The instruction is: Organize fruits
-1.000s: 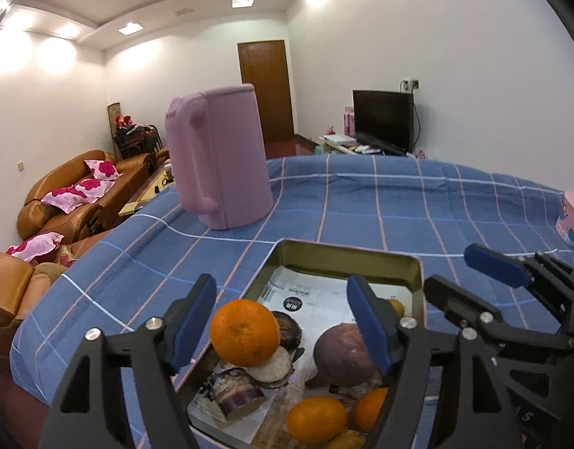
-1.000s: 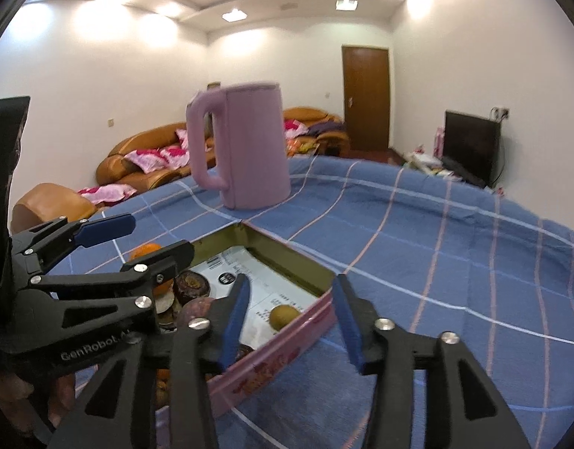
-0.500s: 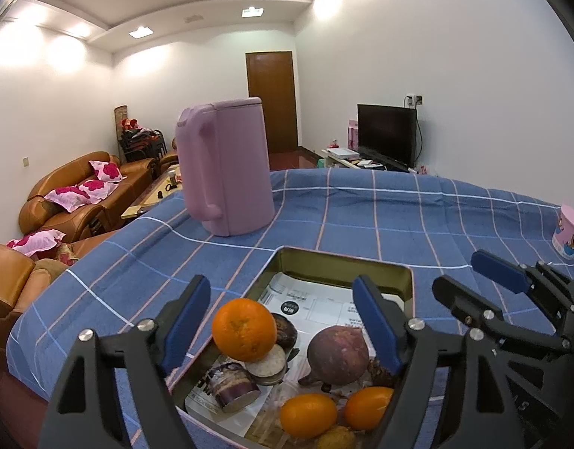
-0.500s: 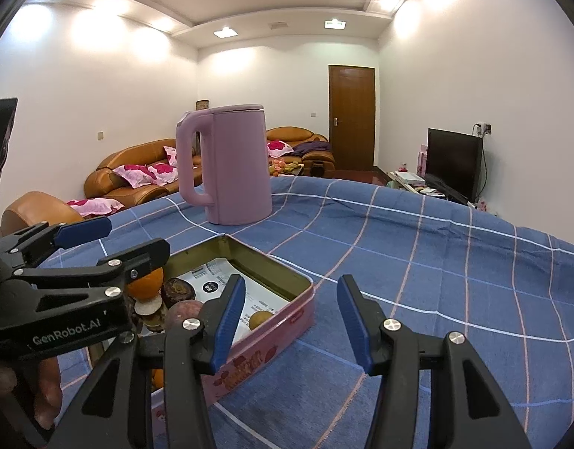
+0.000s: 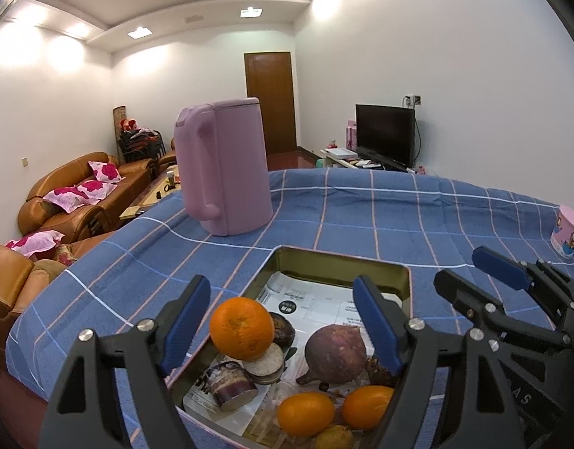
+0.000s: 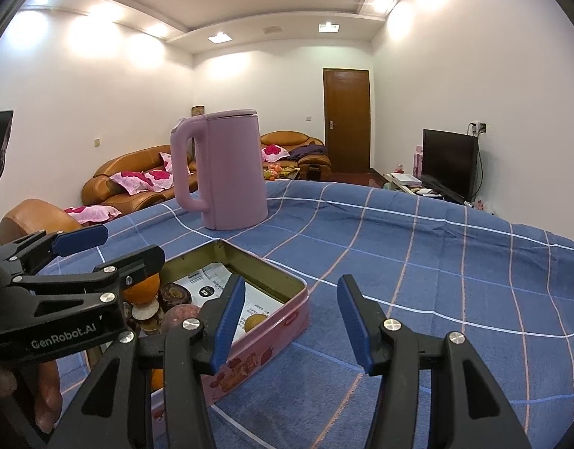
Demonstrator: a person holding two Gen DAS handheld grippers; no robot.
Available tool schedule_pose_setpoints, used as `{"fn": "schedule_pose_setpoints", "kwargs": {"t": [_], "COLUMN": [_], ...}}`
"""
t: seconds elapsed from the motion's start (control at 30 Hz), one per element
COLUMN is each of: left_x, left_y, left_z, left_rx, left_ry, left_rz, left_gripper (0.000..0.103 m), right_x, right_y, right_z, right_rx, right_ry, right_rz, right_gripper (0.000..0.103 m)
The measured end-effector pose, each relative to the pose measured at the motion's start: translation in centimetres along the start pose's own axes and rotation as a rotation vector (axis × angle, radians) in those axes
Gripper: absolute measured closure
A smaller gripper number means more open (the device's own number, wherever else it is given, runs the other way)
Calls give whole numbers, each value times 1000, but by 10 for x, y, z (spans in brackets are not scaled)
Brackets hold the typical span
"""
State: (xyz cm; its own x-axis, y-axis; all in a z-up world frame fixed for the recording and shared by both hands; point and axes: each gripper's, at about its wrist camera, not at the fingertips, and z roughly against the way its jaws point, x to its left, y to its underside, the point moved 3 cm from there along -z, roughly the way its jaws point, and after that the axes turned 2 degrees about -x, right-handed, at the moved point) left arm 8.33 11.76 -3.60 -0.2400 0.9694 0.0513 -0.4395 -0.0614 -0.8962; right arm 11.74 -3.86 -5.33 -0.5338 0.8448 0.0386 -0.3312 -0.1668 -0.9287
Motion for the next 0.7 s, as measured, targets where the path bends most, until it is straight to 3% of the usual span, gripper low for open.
{"fn": "schedule_pose_setpoints", "kwargs": {"t": [0.23, 0.37, 0.7], "left_x": [-1, -3, -7], "left_y": [-1, -4, -7], "left_z": [3, 5, 8], "left_rx": [-7, -19, -32], "left_ry": [4, 0, 2], "left_rz": [0, -1, -9], "left_gripper": [22, 10, 10], "right_x": [-1, -2, -3], "right_y": [0, 0, -1], "right_z": [2, 2, 2], "right_rx": [-10, -15, -20], "right_ry": [2, 3, 3], "right_rz": [-8, -12, -19], "right_gripper": [49, 49, 49]}}
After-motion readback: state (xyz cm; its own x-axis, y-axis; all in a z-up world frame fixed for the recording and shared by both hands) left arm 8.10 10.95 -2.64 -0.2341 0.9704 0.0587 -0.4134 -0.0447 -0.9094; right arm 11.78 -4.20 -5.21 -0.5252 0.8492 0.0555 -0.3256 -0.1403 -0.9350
